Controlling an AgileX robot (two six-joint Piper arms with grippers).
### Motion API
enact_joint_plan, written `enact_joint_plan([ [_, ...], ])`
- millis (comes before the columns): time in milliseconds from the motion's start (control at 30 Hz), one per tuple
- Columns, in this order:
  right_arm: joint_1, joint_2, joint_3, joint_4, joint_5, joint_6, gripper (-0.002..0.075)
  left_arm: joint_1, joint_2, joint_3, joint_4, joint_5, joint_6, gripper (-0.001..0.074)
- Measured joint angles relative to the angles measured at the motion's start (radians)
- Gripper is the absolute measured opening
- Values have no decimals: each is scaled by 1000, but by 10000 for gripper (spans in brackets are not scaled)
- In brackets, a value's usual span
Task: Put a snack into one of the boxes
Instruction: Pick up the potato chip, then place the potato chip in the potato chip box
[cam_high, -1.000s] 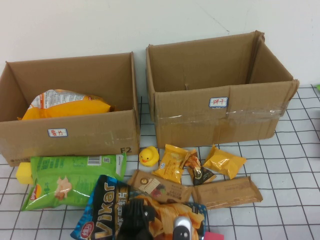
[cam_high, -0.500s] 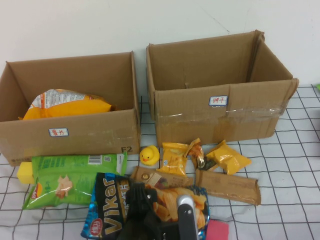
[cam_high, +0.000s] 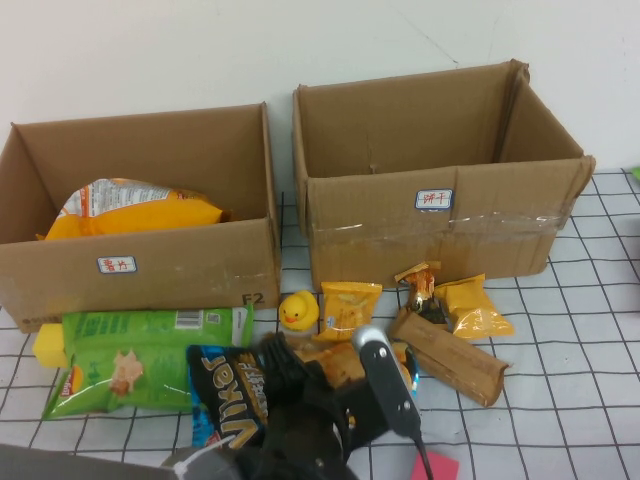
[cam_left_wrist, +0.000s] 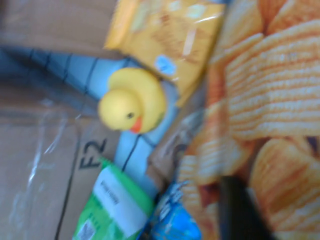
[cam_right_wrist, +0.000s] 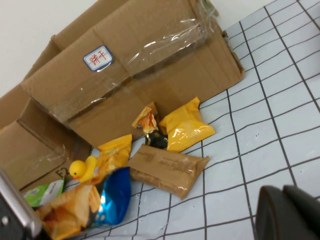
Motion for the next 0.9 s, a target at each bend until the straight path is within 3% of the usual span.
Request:
enact_joint_plan([
  [67, 0, 0, 0, 0, 0, 0, -1, 0, 0, -18, -33, 25, 6, 153],
  [400, 0, 0, 0, 0, 2, -5, -1, -2, -123, -78, -264, 75, 99, 157],
  [667, 0, 0, 0, 0, 2, -9, -1, -13, -481, -253, -751, 169, 342, 157],
  [800, 0, 0, 0, 0, 2, -9, -1, 73, -583, -320, -752, 198, 370, 157],
  [900, 0, 0, 0, 0, 2, -9, -1, 198, -619, -338, -741, 137, 383, 157],
])
